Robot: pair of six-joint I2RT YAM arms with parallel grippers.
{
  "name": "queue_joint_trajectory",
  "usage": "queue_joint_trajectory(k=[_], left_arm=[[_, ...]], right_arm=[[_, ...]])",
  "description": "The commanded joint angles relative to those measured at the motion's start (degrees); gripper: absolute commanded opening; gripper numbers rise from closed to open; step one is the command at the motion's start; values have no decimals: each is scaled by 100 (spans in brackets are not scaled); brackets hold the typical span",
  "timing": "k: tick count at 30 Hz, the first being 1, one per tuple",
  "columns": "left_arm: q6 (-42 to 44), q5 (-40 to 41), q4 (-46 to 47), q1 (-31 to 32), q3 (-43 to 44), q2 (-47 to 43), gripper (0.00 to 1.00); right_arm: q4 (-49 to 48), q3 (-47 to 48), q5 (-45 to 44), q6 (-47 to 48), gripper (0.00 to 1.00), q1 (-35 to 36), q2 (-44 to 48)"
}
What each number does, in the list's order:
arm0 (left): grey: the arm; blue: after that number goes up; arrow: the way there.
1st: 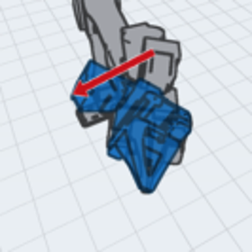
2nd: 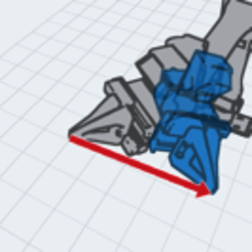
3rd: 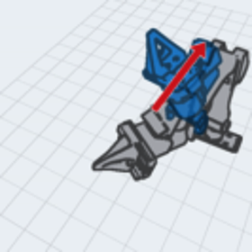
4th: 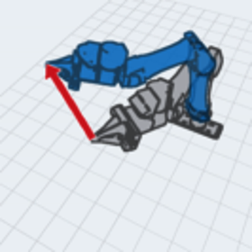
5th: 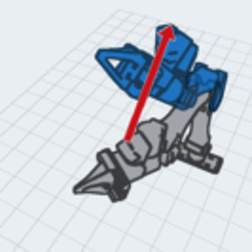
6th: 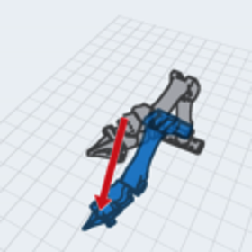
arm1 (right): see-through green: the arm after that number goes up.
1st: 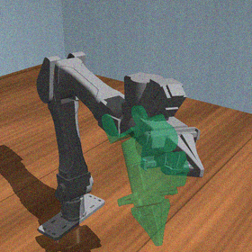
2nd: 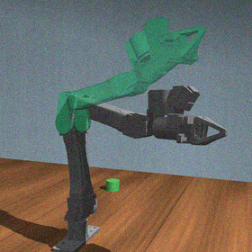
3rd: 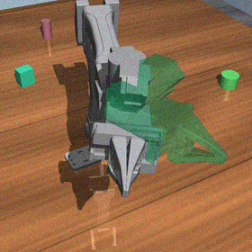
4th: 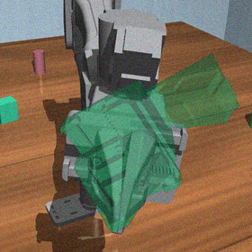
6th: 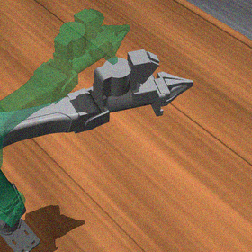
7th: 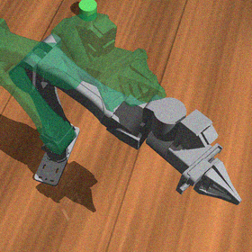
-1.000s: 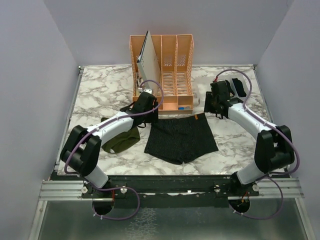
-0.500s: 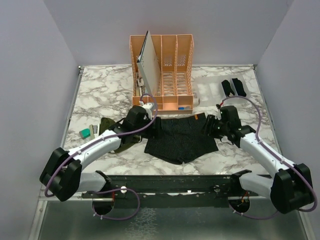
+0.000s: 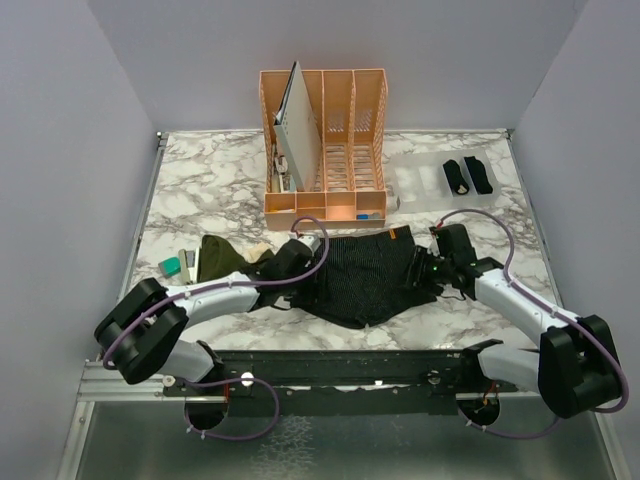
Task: Roll the underwear
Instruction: Flatten out the underwear at the center of the board.
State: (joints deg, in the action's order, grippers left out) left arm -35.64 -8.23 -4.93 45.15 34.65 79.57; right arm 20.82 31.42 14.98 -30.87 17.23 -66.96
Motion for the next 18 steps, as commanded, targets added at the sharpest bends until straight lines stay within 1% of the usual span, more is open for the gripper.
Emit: queue_joint_trajectory(k=[1,4,5,8,13,16,18], left_arm=[[-948,766,-663,435,-521,36,67],[-1290,779,-860,690,-764,-185,67],[-1398,932,-972,743,-822,-288,67],[-1611,1060,-1312,841,-1007,-656,67],[-1688,1286,-1673,847,-1150,-1248,69],[-1641,1412,-1750,847,-1092,-1375,70],[-1617,1543,-1812,847,-1025,-1412,72]], right_arm=[[319,-214,-342,-234,53,-10,60],[469,-284,-270,-391,54,-9,71],[516,-311,-256,-442,54,-7,94],[644,-438,-263,-624,55,-10,262],[861,-673,-333,-978,55,-9,616],[902,-704,-236,-1025,55,-10,815],[1135,-563,-285,-1043,55,-10,949]])
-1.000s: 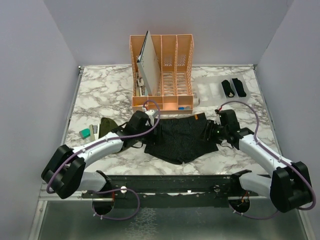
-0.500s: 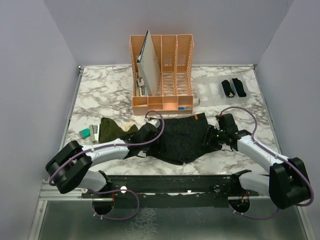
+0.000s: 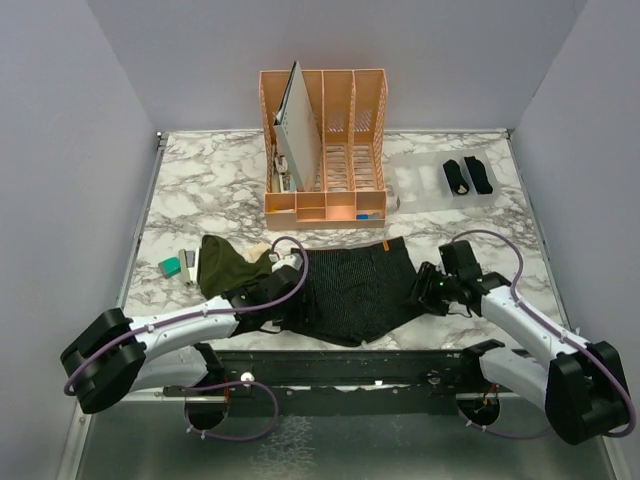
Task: Roll the underwear
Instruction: Flatten out the underwear at the center of the board.
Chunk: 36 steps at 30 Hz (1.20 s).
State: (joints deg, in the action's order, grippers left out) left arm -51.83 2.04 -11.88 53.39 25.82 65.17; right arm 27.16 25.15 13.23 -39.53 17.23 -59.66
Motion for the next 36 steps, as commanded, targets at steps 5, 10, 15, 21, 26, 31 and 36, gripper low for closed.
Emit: queue_joint_trajectory(k=[5,10,15,21,26,31,36], left_arm=[[199,780,-1238,23,218,-123,77],[380,1060,-1196,15,666,-438,90],[669,1226,-1166,18,1039,-671,99],[774,1223,-1134,-50,1231,-663,99],[904,1102,-1124,-175,1483,-393,99],[1143,881,-1342,-592,1775,-37,99],[1240,527,-1351,-1518,1620,-64,99]], right_arm=[[713,351,-488,-300,55,-10,956],[640,603,-1400,-638,69,-9,1634],[171,615,-1969,-107,98,-10,2196],[-107,377,-1851,-236,100,-10,1888],[282,701,-1659,-381,100,-10,14],[244,877,-1494,-287,94,-10,-845],[528,1014,-1737,-148,94,-10,-695]])
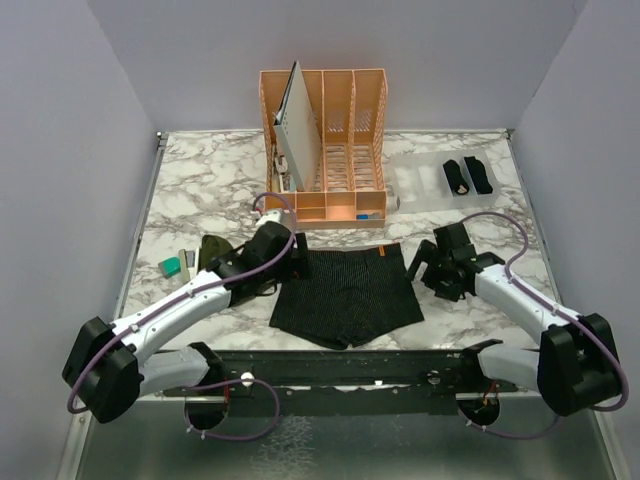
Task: Roll the underwear
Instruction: Flatten out the underwear at the center of the board.
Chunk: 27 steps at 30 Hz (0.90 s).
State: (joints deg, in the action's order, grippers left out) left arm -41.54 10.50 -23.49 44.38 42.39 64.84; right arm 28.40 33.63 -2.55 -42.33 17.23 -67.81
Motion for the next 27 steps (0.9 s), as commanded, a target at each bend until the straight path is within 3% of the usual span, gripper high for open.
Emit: queue_joint_trajectory(k=[1,8,15,19,23,26,27], left_arm=[[220,-314,-189,-775,-64,-47,99],[166,-487,-98,-1939,-359,109,99],[405,-1310,633,-2905,-677,610,99],[267,-1166,733,-3300,-674,1230,99],[165,-1266,947,-4094,-702,1710,99],[231,-1486,1077,-4506,-613,1878,99],[226,-1511,1099,-4562,-555,1864,99]], right_arm=[[511,207,-210,149,94,-10,210],[649,35,-418,181,95,-10,906],[831,212,-168,283,95,-9,698],[891,213,-263,197,95,-10,655],[1038,268,-345,108,94,-10,536],[1000,260,-81,228,90,-9,429],[930,226,17,259,84,-10,427]])
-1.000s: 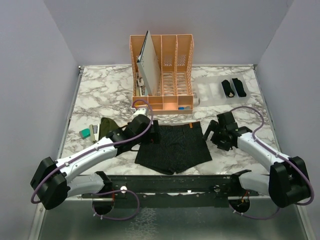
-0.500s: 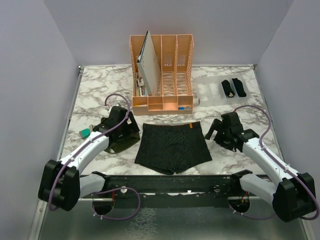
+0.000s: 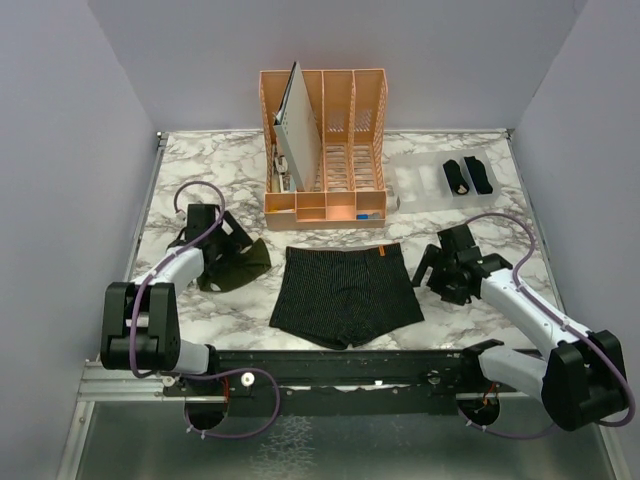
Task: Roll the underwear
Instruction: Flatten out the underwear at the center of the board.
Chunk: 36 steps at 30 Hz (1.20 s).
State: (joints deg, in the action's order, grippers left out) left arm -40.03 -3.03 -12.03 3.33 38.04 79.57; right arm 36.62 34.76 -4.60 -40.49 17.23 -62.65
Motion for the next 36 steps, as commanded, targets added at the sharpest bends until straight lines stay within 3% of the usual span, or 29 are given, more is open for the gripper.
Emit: queue_joint_trajectory(k=[1,6,18,22,24,27,36], left_arm=[[90,-289,45,-464,-99,352,99],[431,-1280,228,-359,66,234,97],[381,-968,122,1382,184,-999,96],[422,-922,63,1671,350,-1334,96],[491,-668,-232,1679,524,-1350,95],[521,-907,-165,1815,721,-1295,95],[774,-757,-132,2951,1208,-512,90]], right_arm=[[76,79,268,80,81,-10,-97],[-120,-102,696,110,73,-10,-73],[-30,-356,1140,-28,72,-10,60],[62,-369,1101,-73,65,-10,155],[120,-394,1038,-121,62,-10,226],[142,-508,950,-226,59,-10,304],[-77,-622,1108,-191,54,-6,182]])
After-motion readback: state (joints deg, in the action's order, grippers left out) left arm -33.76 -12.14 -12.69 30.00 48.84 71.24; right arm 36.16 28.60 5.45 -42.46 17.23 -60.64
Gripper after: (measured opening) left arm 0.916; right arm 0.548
